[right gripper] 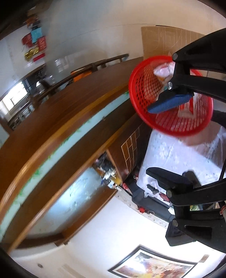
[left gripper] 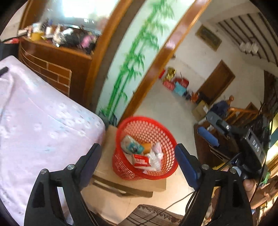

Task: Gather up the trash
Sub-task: 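Move both tools back over the bed toward the towel and container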

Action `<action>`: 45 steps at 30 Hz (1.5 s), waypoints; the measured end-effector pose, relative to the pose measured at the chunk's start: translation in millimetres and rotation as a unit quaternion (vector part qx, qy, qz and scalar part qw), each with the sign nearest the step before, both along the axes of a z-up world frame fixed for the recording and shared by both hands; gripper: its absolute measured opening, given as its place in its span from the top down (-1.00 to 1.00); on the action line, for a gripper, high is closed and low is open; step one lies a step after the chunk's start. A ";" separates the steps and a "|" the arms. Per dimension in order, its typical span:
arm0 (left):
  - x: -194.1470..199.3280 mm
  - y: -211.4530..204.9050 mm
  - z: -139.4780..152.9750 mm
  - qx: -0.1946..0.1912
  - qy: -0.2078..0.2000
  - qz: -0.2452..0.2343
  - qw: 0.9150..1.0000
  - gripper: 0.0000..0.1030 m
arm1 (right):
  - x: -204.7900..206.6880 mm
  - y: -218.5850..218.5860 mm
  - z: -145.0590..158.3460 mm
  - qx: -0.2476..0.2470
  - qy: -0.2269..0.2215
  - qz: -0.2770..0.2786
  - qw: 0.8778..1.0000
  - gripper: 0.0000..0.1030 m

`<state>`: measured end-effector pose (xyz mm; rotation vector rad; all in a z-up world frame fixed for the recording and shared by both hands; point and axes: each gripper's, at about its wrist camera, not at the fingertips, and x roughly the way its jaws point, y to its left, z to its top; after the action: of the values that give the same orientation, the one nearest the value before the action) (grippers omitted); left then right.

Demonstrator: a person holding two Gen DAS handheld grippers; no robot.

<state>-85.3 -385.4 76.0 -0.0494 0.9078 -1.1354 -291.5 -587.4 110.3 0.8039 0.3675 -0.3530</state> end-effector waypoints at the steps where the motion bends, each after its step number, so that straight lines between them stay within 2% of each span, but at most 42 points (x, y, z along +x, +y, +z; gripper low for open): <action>1: 1.1 9.6 5.5 -0.008 0.000 0.004 1.000 -0.71 | 1.6 8.0 7.1 -0.009 -0.003 0.003 1.000 -0.40; 6: 7.2 74.6 35.5 -0.047 -0.016 0.035 0.998 -0.71 | 8.5 48.9 40.8 -0.045 -0.021 0.017 0.999 -0.48; 10: 15.6 126.6 51.1 -0.053 -0.047 0.082 0.994 -0.72 | 22.7 84.7 58.5 -0.068 -0.027 0.049 0.996 -0.55; 14: 31.6 181.1 56.6 -0.060 -0.059 0.137 0.987 -0.72 | 47.7 121.4 62.8 -0.070 -0.031 0.094 0.993 -0.56; 18: 52.4 230.4 55.7 -0.060 -0.059 0.192 0.978 -0.72 | 78.1 154.6 59.4 -0.070 -0.029 0.138 0.987 -0.56; 27: 96.2 317.4 40.6 -0.055 -0.057 0.310 0.947 -0.72 | 148.8 214.4 40.6 -0.063 -0.012 0.215 0.974 -0.57; 33: 113.4 356.3 26.3 -0.043 -0.042 0.350 0.935 -0.72 | 194.0 240.1 27.2 -0.054 -0.003 0.256 0.965 -0.57; 36: 120.7 371.2 23.3 -0.042 -0.035 0.357 0.932 -0.72 | 215.2 251.8 20.8 -0.046 -0.001 0.277 0.960 -0.56; 38: 123.1 380.0 23.9 -0.038 -0.038 0.371 0.927 -0.72 | 228.3 259.0 16.8 -0.047 0.001 0.285 0.957 -0.56; 42: 132.0 404.2 23.0 -0.038 -0.015 0.397 0.917 -0.72 | 250.1 270.3 10.7 -0.042 -0.001 0.299 0.953 -0.56; 45: 139.7 421.3 19.0 -0.021 -0.009 0.421 0.907 -0.72 | 268.4 279.6 6.4 -0.033 -0.009 0.317 0.948 -0.56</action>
<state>54.4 35.9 95.0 -0.4258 0.7235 -0.3423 -23.1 -307.8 116.7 0.5830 0.5696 0.2443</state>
